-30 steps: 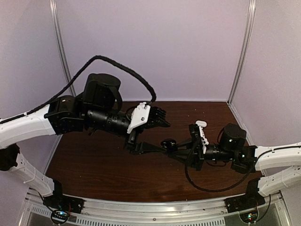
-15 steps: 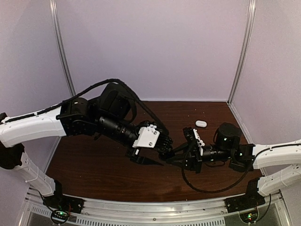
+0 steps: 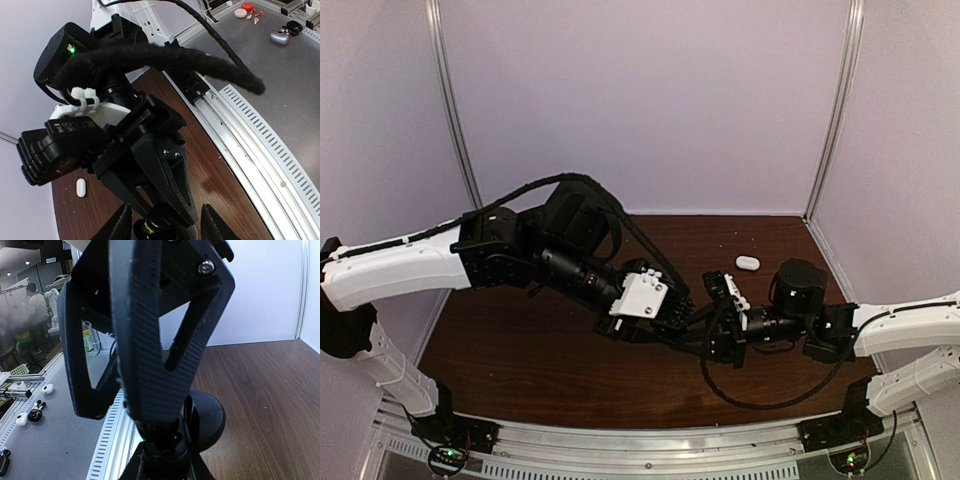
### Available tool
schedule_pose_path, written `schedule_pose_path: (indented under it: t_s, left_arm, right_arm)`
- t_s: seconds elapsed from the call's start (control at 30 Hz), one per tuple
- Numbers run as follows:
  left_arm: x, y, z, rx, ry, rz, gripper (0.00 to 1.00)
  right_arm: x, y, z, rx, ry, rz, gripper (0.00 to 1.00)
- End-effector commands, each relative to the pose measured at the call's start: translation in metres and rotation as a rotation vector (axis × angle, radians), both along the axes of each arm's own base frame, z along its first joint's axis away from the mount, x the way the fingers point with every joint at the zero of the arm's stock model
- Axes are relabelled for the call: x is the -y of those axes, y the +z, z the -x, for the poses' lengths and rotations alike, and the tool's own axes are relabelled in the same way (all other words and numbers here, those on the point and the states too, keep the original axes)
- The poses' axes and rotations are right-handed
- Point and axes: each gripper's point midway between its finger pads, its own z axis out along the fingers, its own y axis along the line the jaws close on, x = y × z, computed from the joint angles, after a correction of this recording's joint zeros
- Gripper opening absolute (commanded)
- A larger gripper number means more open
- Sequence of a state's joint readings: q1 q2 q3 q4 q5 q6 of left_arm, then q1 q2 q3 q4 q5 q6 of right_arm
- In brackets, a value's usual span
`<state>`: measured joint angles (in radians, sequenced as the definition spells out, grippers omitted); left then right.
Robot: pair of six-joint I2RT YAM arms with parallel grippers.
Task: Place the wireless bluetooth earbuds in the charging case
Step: Adjust the right earbud in the right side groove of the charging case.
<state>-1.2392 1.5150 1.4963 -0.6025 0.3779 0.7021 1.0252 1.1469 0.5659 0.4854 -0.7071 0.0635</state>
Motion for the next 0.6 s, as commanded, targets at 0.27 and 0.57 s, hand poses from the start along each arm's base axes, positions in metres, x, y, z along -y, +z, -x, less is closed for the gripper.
schedule_pose_path:
  t_s: [0.27,0.57]
  left_arm:
    - [0.0001,0.0002,-0.0094,0.023,0.062,-0.005,0.37]
    - [-0.0043,-0.0014,-0.0085,0.014,0.069,-0.019,0.32]
  right_arm:
    - [-0.0004,0.0157,-0.0019,0.028,-0.002,-0.036,0.0]
    - [0.0025,0.0175,-0.0031,0.031,-0.009,-0.042,0.0]
